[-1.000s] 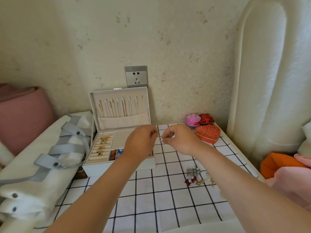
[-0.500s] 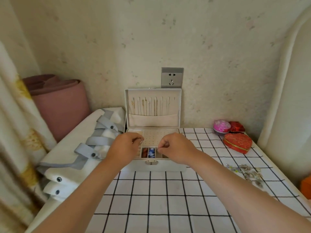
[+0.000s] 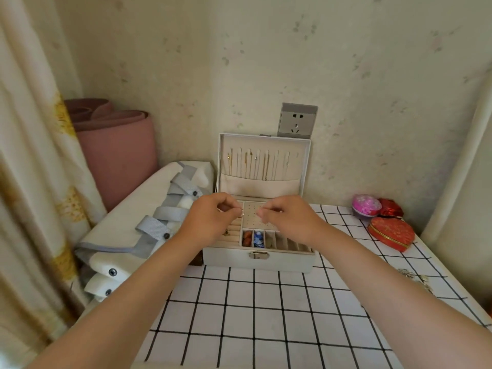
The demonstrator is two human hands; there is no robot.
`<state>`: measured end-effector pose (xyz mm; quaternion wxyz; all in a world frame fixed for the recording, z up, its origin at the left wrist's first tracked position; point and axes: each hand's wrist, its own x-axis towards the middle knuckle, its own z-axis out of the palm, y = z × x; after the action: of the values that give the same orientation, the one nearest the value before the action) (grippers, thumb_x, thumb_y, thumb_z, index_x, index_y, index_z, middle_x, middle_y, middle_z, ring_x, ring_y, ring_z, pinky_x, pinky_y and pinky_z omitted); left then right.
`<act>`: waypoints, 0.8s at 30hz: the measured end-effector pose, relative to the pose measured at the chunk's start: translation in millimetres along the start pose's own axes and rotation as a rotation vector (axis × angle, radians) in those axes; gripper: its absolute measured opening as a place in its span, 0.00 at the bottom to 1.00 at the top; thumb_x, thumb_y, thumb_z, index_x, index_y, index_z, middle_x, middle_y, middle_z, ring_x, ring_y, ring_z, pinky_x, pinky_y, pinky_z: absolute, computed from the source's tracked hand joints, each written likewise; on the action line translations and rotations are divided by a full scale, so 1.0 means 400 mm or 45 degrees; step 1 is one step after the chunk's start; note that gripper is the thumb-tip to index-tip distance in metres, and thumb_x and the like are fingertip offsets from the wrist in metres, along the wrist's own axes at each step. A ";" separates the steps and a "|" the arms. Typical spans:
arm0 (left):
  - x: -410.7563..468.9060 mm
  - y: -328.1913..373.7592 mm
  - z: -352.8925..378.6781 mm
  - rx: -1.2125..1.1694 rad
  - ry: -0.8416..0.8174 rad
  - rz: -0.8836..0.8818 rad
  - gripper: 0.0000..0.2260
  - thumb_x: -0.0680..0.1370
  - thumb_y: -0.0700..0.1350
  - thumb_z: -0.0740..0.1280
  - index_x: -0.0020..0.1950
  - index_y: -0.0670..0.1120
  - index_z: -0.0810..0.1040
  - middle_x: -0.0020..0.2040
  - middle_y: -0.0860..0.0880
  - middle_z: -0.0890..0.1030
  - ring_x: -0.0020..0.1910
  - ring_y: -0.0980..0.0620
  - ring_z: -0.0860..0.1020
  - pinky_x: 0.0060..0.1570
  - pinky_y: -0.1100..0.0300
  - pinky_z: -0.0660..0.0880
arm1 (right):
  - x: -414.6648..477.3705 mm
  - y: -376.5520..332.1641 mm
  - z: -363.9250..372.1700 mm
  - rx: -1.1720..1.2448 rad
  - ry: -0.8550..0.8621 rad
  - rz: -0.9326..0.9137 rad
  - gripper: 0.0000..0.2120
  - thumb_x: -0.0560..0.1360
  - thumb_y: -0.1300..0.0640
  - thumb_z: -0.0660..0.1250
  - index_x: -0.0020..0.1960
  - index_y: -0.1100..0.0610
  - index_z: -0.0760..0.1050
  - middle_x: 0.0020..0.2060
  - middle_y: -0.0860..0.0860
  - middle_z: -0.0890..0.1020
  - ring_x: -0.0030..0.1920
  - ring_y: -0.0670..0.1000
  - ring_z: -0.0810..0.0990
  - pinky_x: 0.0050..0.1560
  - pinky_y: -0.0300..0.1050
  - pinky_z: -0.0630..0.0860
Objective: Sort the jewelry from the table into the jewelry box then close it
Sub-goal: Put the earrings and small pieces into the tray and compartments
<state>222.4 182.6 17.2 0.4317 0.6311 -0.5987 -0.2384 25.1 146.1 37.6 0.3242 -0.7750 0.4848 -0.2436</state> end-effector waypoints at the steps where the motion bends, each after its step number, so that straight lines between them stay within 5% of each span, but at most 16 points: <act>1: 0.002 0.000 -0.007 -0.041 0.010 0.004 0.01 0.74 0.47 0.74 0.43 0.53 0.83 0.41 0.53 0.84 0.41 0.59 0.80 0.43 0.66 0.74 | 0.000 -0.023 0.004 0.104 -0.021 -0.008 0.07 0.78 0.48 0.69 0.45 0.48 0.84 0.37 0.43 0.84 0.32 0.43 0.78 0.40 0.39 0.75; 5: 0.010 0.019 -0.037 -0.217 0.056 0.008 0.03 0.72 0.47 0.76 0.43 0.50 0.84 0.39 0.49 0.84 0.37 0.55 0.80 0.44 0.59 0.78 | 0.018 -0.096 0.024 0.322 -0.025 -0.060 0.06 0.75 0.51 0.73 0.51 0.50 0.85 0.39 0.44 0.86 0.30 0.44 0.78 0.30 0.31 0.72; 12: 0.030 0.023 -0.080 -0.508 0.114 -0.071 0.03 0.74 0.44 0.74 0.47 0.48 0.85 0.41 0.46 0.85 0.34 0.56 0.78 0.37 0.65 0.75 | 0.091 -0.169 0.027 0.369 0.042 0.048 0.04 0.74 0.58 0.75 0.49 0.55 0.86 0.29 0.44 0.83 0.28 0.44 0.74 0.26 0.34 0.70; 17: 0.040 0.019 -0.115 -0.530 0.108 0.019 0.09 0.76 0.39 0.71 0.56 0.46 0.83 0.43 0.46 0.85 0.36 0.59 0.80 0.34 0.71 0.73 | 0.137 -0.193 0.031 0.572 0.021 0.188 0.06 0.75 0.61 0.74 0.51 0.55 0.82 0.39 0.52 0.87 0.28 0.46 0.71 0.26 0.39 0.67; 24: 0.054 -0.016 -0.128 -0.405 0.189 0.123 0.02 0.75 0.43 0.73 0.44 0.50 0.85 0.36 0.53 0.83 0.35 0.59 0.78 0.38 0.66 0.74 | 0.150 -0.181 0.056 0.675 -0.140 0.261 0.09 0.78 0.57 0.71 0.56 0.58 0.83 0.45 0.53 0.87 0.29 0.46 0.72 0.27 0.38 0.68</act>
<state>271.3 174.5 42.8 0.5802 0.5412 -0.5494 -0.2619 108.3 120.9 79.8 0.5641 -0.6223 0.4617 -0.2852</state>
